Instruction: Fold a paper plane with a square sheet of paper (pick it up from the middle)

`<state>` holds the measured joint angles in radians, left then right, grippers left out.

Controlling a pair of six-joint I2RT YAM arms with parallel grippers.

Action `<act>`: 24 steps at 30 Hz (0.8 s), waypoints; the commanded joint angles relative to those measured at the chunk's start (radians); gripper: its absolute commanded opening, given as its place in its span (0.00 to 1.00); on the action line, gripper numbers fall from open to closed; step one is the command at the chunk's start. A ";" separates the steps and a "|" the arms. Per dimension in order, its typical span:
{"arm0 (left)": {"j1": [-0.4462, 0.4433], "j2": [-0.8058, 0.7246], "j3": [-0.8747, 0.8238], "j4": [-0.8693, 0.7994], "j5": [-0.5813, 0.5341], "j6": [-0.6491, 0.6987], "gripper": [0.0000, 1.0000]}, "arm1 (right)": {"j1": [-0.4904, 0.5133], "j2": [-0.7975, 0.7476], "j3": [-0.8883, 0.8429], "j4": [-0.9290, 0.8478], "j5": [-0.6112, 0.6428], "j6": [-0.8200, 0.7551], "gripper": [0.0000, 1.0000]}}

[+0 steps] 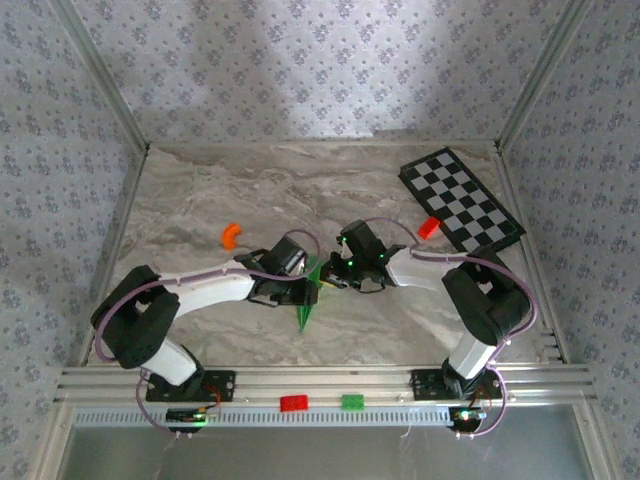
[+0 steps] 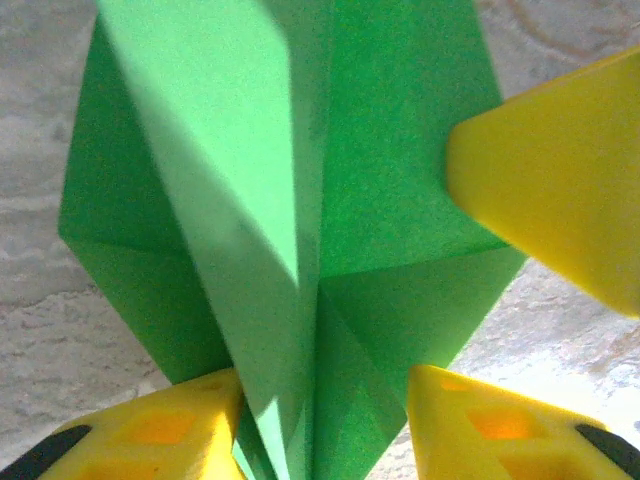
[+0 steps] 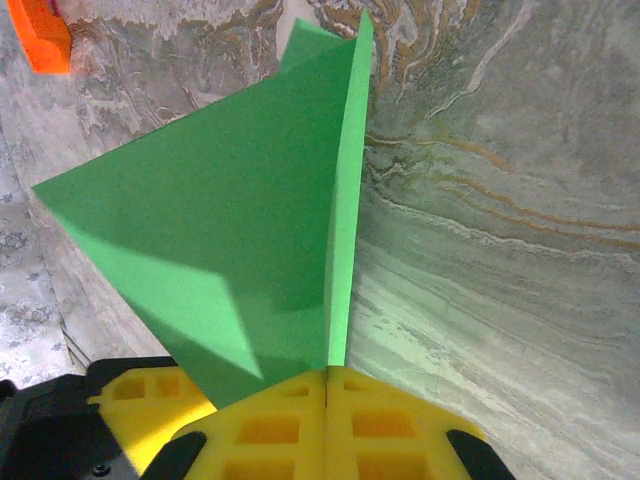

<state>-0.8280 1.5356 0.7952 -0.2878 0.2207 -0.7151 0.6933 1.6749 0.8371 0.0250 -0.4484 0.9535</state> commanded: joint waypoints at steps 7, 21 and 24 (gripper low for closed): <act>-0.020 0.046 0.042 -0.032 -0.040 0.019 0.30 | -0.005 0.007 0.015 -0.029 0.004 -0.010 0.04; -0.039 0.084 0.068 -0.051 -0.064 0.029 0.18 | -0.014 0.009 -0.003 -0.005 -0.005 -0.003 0.05; -0.043 0.090 0.072 -0.063 -0.076 0.029 0.16 | -0.013 0.008 -0.005 -0.004 -0.007 -0.003 0.05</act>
<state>-0.8604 1.6142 0.8356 -0.3126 0.1669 -0.6998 0.6865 1.6749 0.8364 0.0257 -0.4492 0.9535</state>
